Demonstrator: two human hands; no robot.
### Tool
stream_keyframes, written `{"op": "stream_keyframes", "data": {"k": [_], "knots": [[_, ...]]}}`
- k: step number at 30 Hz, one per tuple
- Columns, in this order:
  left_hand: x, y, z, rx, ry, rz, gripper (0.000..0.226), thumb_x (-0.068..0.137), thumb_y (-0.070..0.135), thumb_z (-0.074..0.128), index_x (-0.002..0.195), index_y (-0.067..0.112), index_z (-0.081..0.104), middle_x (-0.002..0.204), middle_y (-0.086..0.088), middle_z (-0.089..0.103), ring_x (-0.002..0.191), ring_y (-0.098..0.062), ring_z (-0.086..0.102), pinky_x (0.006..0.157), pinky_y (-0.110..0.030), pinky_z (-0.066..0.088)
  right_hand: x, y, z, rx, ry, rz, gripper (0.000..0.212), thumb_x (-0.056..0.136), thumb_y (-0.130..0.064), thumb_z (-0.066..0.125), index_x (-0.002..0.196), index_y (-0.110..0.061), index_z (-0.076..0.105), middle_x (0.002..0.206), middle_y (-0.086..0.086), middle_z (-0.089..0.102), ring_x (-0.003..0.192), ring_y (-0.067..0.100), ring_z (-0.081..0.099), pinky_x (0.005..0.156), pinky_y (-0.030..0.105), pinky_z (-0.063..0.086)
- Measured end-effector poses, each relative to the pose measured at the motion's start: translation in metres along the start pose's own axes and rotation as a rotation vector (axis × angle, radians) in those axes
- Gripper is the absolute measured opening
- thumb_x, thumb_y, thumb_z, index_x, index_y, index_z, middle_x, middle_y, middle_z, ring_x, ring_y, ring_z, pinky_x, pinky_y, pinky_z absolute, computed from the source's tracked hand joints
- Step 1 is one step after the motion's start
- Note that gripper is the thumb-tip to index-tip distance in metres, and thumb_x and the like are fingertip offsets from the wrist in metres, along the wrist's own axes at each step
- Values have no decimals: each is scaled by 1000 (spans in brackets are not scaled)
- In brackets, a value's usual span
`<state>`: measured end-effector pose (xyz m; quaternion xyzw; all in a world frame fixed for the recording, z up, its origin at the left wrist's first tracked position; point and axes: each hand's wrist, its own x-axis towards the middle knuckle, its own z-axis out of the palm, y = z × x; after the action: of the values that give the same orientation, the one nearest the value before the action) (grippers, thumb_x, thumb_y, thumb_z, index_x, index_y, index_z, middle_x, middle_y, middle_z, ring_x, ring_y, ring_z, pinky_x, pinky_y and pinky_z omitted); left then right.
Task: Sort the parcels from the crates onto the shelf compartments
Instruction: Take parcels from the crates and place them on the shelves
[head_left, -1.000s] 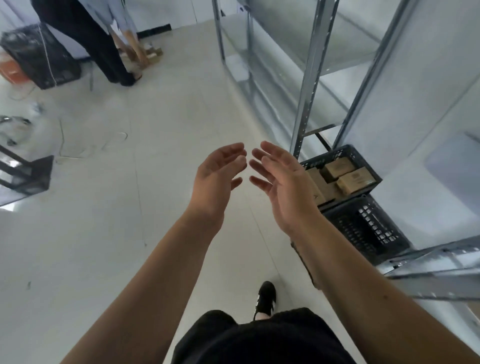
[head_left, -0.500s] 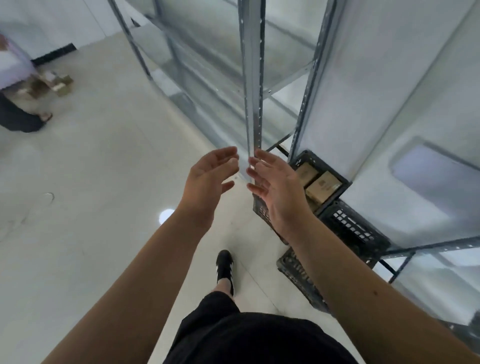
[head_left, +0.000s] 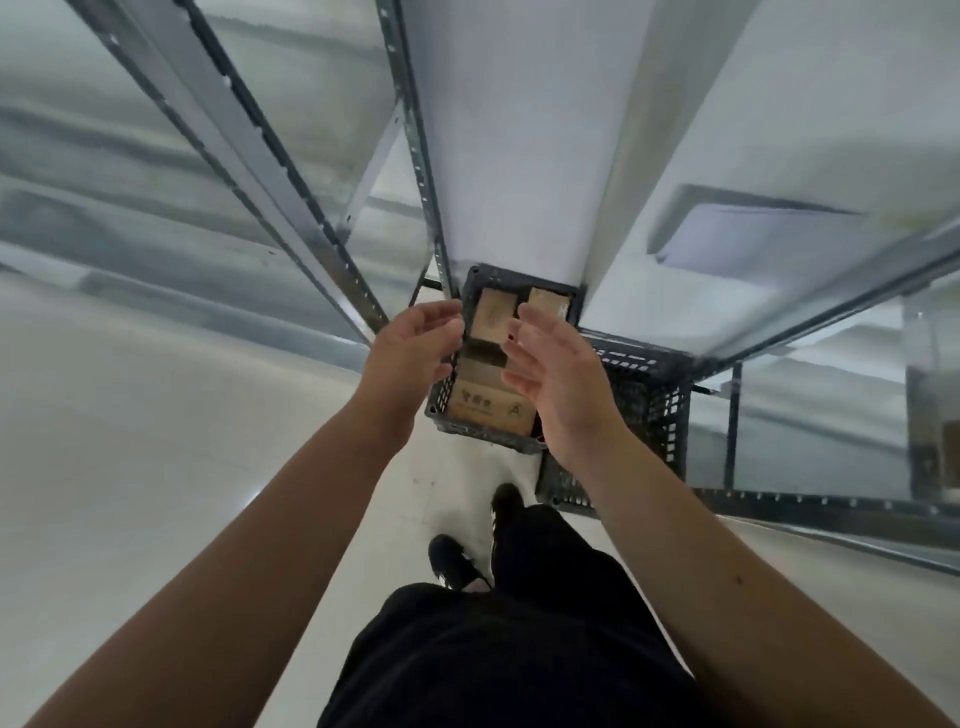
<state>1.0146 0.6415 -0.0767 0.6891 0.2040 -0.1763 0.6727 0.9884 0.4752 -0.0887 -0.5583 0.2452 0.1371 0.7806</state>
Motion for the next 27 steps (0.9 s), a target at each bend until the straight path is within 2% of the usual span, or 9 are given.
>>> {"op": "stream_keyframes", "data": {"k": [6, 10, 11, 15, 19, 21, 25, 27], "knots": [[56, -2, 27, 99, -46, -90, 16, 104, 20, 65, 116, 29, 71, 123, 2, 74, 117, -17, 69, 94, -37, 54, 46, 10, -24, 85, 128, 97, 23, 107, -20, 59, 127, -28, 68, 135, 3, 69, 126, 23, 65, 106, 45, 53], [87, -4, 44, 158, -75, -126, 18, 104, 17, 65, 117, 28, 70, 125, 0, 71, 110, -14, 69, 66, -19, 56, 79, 11, -35, 108, 183, 128, 22, 107, -19, 60, 125, -28, 67, 131, 1, 69, 124, 23, 65, 105, 44, 54], [94, -5, 46, 186, -83, -127, 19, 104, 18, 65, 119, 27, 69, 124, 2, 71, 109, -14, 69, 65, -18, 55, 86, 11, -37, 111, 195, 131, 22, 107, -18, 61, 126, -27, 67, 127, 0, 69, 121, 21, 65, 104, 43, 54], [128, -15, 51, 212, -90, -158, 22, 101, 22, 68, 121, 30, 70, 123, 5, 71, 116, -18, 67, 85, -33, 54, 118, 15, -44, 80, 230, 157, 24, 107, -20, 61, 129, -26, 66, 131, -2, 67, 122, 20, 64, 109, 47, 52], [170, -36, 56, 249, -110, -208, 23, 99, 23, 69, 119, 35, 71, 124, 3, 71, 119, -18, 66, 101, -42, 53, 155, 34, -51, 4, 270, 216, 26, 107, -24, 61, 131, -31, 65, 136, -4, 65, 126, 18, 61, 113, 52, 50], [194, -56, 57, 293, -151, -221, 27, 100, 22, 68, 126, 30, 69, 131, 1, 70, 120, -16, 65, 106, -43, 52, 176, 49, -53, -35, 298, 253, 32, 107, -24, 61, 139, -27, 62, 133, -4, 64, 125, 17, 61, 114, 50, 50], [235, -94, 52, 495, -275, -241, 41, 96, 24, 66, 137, 29, 63, 141, 3, 66, 122, -16, 64, 110, -47, 51, 218, 81, -52, -108, 353, 335, 38, 107, -20, 62, 144, -24, 59, 124, -11, 64, 116, 12, 62, 111, 46, 52], [257, -110, 52, 574, -329, -256, 46, 96, 24, 64, 141, 29, 60, 145, 4, 63, 107, -17, 68, 101, -51, 58, 237, 98, -54, -105, 358, 358, 38, 107, -20, 60, 145, -22, 59, 128, -10, 64, 118, 13, 62, 110, 44, 52]]}}
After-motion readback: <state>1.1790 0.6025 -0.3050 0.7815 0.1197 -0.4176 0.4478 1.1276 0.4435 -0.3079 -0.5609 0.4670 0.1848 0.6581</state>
